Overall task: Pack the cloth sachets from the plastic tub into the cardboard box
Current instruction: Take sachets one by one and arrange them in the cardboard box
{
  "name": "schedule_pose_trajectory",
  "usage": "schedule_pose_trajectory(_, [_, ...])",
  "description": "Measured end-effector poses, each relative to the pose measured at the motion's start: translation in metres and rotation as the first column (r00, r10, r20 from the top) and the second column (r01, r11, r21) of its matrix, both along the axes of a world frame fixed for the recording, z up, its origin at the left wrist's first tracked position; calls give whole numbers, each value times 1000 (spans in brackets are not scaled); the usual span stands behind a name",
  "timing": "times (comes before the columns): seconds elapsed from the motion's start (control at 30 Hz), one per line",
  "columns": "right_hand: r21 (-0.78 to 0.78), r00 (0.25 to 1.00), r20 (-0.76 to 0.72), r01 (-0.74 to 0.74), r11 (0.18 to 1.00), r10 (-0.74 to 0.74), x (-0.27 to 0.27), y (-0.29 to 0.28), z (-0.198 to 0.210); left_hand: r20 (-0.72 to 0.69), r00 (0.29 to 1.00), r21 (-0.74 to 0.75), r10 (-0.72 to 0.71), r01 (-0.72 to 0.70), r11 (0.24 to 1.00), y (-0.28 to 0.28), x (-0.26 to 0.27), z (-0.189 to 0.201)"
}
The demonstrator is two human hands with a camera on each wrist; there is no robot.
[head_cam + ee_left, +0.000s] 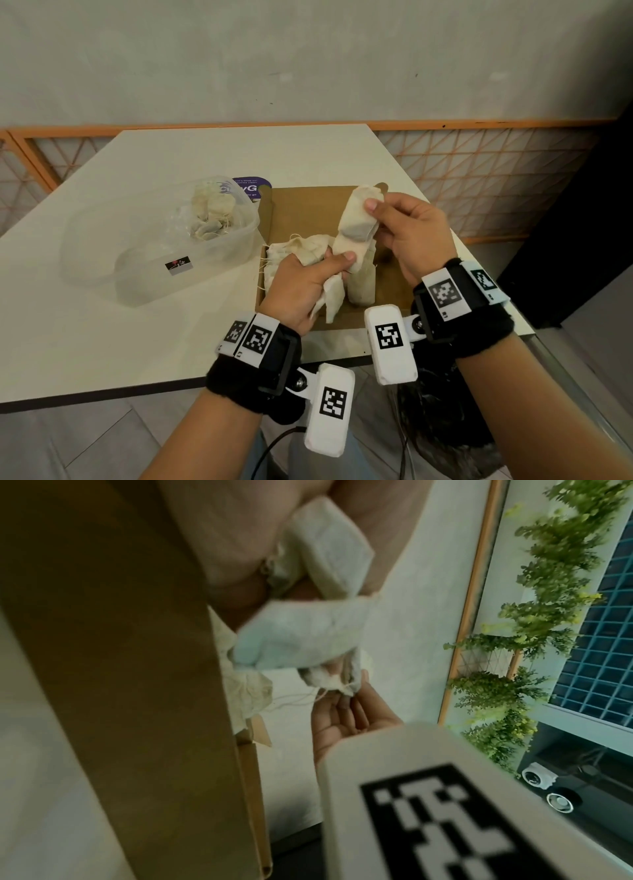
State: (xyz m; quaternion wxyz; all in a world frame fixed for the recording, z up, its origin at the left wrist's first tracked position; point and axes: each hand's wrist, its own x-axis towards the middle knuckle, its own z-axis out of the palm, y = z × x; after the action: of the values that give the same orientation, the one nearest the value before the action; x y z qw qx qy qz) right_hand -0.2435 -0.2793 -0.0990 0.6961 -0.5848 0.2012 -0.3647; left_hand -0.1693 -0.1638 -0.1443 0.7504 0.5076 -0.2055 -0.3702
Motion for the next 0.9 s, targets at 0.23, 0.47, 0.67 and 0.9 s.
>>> schedule_pose_trajectory(0.23, [-209,989,150,42,977,-10,-14,-2,18,-131,990,19,59,-57,998,-5,9,-4])
schedule_pose_trajectory(0.47, [-73,988,-135,-84,994,74,-7,9,-10,-253,966,-37,46,-57,998,-4,11,-4])
schedule_pose_trajectory(0.67, [-101,990,-142,6,995,-21,-5,9,-16,-292,954,-14,63,-70,997,-4,12,-5])
schedule_pose_trajectory(0.9, [-153,965,-164,-232,961,207,-26,8,-10,-271,950,66,158,-146,987,-4,17,-8])
